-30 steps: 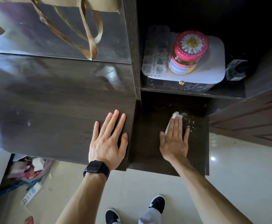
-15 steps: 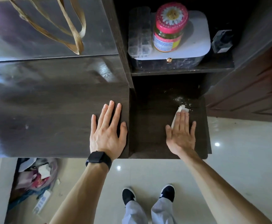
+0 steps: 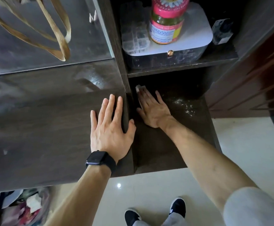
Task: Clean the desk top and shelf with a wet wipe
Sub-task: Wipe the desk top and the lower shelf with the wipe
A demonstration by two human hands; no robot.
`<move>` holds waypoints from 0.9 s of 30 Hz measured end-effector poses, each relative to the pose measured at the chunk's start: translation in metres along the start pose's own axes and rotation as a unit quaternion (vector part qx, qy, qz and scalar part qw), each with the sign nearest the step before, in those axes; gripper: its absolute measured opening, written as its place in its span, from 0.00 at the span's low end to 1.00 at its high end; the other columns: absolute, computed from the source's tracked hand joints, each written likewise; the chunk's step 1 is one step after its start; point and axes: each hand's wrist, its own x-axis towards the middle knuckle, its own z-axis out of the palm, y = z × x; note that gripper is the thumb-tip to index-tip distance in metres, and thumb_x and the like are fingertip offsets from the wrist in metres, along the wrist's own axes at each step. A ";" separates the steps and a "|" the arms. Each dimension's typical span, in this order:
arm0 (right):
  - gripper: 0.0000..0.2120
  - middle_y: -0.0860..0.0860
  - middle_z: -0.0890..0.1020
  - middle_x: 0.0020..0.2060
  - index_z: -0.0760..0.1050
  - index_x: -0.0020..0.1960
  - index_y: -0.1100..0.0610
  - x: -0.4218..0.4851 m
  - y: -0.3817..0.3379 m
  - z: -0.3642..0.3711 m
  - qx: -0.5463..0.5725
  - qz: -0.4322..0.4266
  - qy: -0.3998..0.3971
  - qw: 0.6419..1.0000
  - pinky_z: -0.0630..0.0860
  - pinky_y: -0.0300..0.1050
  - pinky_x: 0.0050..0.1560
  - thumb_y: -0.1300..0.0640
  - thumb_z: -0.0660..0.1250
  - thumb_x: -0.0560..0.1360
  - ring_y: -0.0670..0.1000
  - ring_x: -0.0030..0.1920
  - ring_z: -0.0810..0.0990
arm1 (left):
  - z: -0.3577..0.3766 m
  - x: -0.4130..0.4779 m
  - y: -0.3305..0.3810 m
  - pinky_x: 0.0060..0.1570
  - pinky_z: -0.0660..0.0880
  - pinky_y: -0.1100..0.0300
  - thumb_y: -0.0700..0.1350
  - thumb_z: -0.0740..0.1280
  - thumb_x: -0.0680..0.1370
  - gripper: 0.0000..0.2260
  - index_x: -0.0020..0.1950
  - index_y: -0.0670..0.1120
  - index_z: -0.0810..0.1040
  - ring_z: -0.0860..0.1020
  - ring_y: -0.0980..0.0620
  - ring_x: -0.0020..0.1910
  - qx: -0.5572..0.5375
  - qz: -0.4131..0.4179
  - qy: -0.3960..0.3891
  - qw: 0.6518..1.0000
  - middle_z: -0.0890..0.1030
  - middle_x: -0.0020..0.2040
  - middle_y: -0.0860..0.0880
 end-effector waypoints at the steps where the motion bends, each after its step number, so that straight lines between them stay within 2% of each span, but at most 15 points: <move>1: 0.33 0.53 0.35 0.80 0.34 0.80 0.57 0.003 0.007 0.000 0.012 0.046 0.007 0.999 0.34 0.57 0.78 0.42 0.40 0.82 0.49 0.77 0.30 | 0.002 0.000 0.000 0.78 0.45 0.45 0.61 0.55 0.79 0.32 0.81 0.54 0.50 0.44 0.54 0.79 0.000 0.001 0.001 1.000 0.49 0.81 0.53; 4: 0.34 0.58 0.35 0.79 0.33 0.79 0.62 -0.012 0.022 0.010 0.058 0.236 0.034 0.969 0.36 0.57 0.78 0.43 0.37 0.81 0.54 0.78 0.31 | 0.003 -0.001 0.001 0.77 0.44 0.44 0.60 0.54 0.79 0.31 0.81 0.53 0.50 0.44 0.53 0.80 -0.004 -0.002 -0.004 1.000 0.49 0.81 0.53; 7: 0.38 0.63 0.37 0.79 0.35 0.78 0.66 -0.049 0.018 0.019 0.113 0.345 0.049 0.931 0.40 0.59 0.79 0.39 0.36 0.81 0.58 0.79 0.33 | 0.001 -0.002 0.001 0.77 0.45 0.43 0.60 0.55 0.79 0.32 0.81 0.53 0.51 0.45 0.52 0.80 -0.002 0.000 -0.007 1.000 0.50 0.81 0.52; 9: 0.39 0.64 0.38 0.78 0.36 0.78 0.67 -0.073 -0.003 0.024 0.128 0.341 0.054 0.930 0.41 0.60 0.79 0.38 0.37 0.81 0.60 0.79 0.35 | 0.000 -0.001 0.001 0.77 0.45 0.43 0.59 0.55 0.79 0.32 0.81 0.52 0.52 0.46 0.52 0.80 -0.001 0.000 -0.007 1.000 0.50 0.81 0.51; 11: 0.37 0.63 0.37 0.78 0.35 0.79 0.65 -0.081 -0.020 0.029 0.094 0.265 0.044 0.959 0.38 0.58 0.78 0.39 0.37 0.82 0.59 0.79 0.34 | -0.001 -0.001 0.002 0.77 0.46 0.43 0.59 0.55 0.78 0.32 0.81 0.52 0.52 0.46 0.51 0.80 -0.005 -0.001 -0.005 1.000 0.51 0.81 0.51; 14: 0.33 0.58 0.33 0.78 0.32 0.79 0.58 -0.050 -0.018 0.020 0.075 0.152 0.021 0.985 0.35 0.57 0.78 0.41 0.37 0.82 0.54 0.78 0.29 | -0.002 -0.001 0.002 0.77 0.46 0.43 0.59 0.55 0.78 0.32 0.81 0.52 0.52 0.46 0.52 0.80 -0.005 -0.001 -0.001 1.000 0.50 0.81 0.52; 16: 0.32 0.56 0.32 0.78 0.31 0.79 0.56 -0.019 -0.005 0.011 0.058 0.135 0.008 0.989 0.33 0.57 0.77 0.42 0.37 0.82 0.53 0.77 0.28 | -0.001 0.000 0.001 0.77 0.45 0.44 0.59 0.55 0.78 0.32 0.80 0.52 0.52 0.46 0.52 0.80 -0.005 -0.001 0.002 1.000 0.50 0.81 0.52; 18: 0.33 0.56 0.32 0.78 0.31 0.79 0.57 0.002 0.013 0.003 0.039 0.161 -0.009 0.986 0.34 0.57 0.77 0.41 0.37 0.82 0.52 0.77 0.29 | 0.002 -0.001 0.000 0.77 0.45 0.44 0.60 0.54 0.78 0.32 0.80 0.52 0.52 0.45 0.53 0.80 -0.007 -0.001 0.001 1.000 0.50 0.81 0.52; 21: 0.35 0.57 0.35 0.79 0.33 0.79 0.60 0.004 0.040 -0.001 0.059 0.271 -0.007 0.961 0.37 0.58 0.78 0.39 0.37 0.81 0.54 0.79 0.32 | 0.004 -0.002 0.002 0.77 0.45 0.44 0.60 0.54 0.78 0.32 0.80 0.53 0.52 0.45 0.53 0.80 -0.010 0.001 0.004 1.000 0.50 0.81 0.53; 24: 0.37 0.58 0.37 0.80 0.35 0.79 0.62 -0.031 0.046 0.007 0.121 0.367 0.016 0.922 0.38 0.59 0.78 0.38 0.36 0.80 0.55 0.79 0.34 | 0.003 0.002 -0.001 0.77 0.45 0.43 0.60 0.55 0.78 0.32 0.80 0.52 0.52 0.46 0.52 0.80 -0.006 0.001 0.004 1.000 0.51 0.81 0.52; 27: 0.38 0.59 0.38 0.80 0.36 0.79 0.63 -0.092 0.016 0.028 0.173 0.410 0.043 0.895 0.42 0.62 0.78 0.37 0.38 0.81 0.56 0.79 0.35 | 0.001 0.003 -0.001 0.77 0.47 0.42 0.59 0.57 0.78 0.32 0.80 0.51 0.53 0.47 0.51 0.80 -0.006 -0.001 0.001 1.000 0.52 0.81 0.51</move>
